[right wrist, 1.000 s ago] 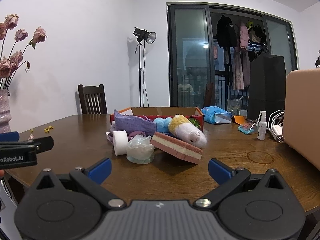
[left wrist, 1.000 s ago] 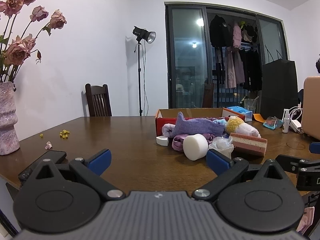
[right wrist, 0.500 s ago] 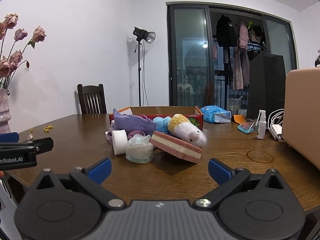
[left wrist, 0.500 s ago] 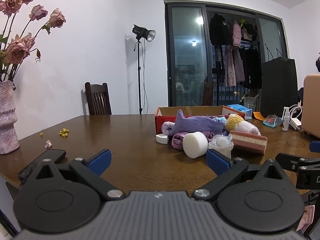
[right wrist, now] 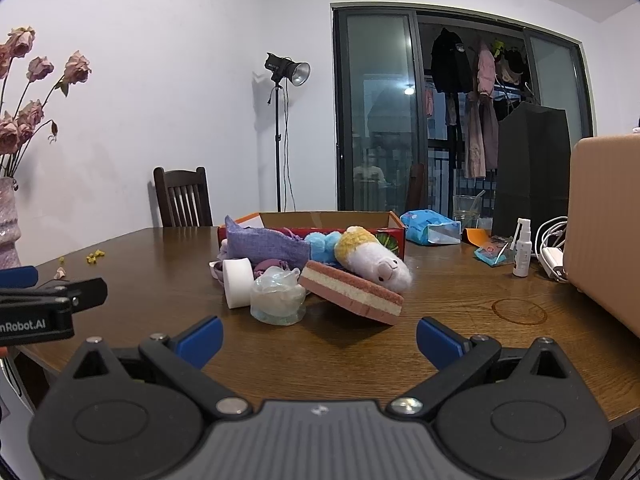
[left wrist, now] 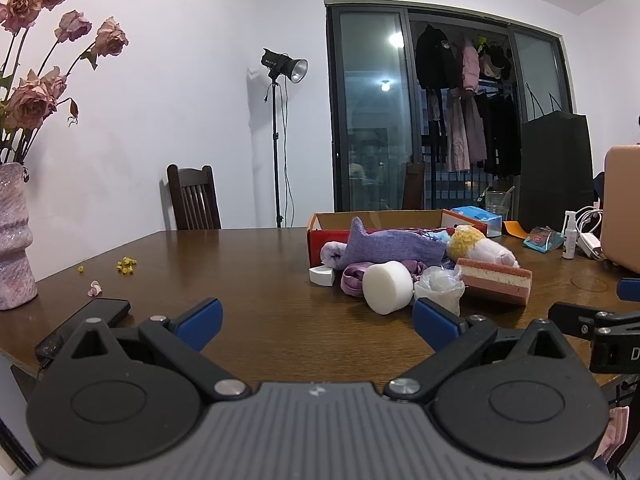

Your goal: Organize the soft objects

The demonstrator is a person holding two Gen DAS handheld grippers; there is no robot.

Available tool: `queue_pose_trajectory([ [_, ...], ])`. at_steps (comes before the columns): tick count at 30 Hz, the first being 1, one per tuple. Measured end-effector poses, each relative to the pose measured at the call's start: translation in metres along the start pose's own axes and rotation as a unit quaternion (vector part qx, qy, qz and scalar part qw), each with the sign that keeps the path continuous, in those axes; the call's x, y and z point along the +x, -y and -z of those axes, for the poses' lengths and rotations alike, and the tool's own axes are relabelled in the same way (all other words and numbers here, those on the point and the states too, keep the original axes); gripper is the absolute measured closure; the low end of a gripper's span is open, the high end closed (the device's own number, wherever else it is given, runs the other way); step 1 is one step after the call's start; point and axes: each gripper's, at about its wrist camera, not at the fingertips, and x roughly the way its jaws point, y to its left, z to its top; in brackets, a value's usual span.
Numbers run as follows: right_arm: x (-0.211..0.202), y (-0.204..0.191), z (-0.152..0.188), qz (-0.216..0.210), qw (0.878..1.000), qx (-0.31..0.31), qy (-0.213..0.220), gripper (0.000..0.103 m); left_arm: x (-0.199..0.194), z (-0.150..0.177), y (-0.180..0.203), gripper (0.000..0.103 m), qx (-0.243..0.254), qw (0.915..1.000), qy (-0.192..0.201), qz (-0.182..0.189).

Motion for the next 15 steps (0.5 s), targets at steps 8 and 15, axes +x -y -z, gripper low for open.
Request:
queue_pose_trajectory([
  [8,-0.0003,0.0002,0.0,-0.001,1.0,0.0,0.0,0.0,-0.0003,0.0003,0.0004,0.0,0.0,1.0,0.0,0.0],
  [15,-0.0013,0.0024,-0.0005,0.001,1.0,0.002,0.001,0.0,-0.0002,0.0008,0.0015,0.0,0.001,1.0,-0.001,0.001],
])
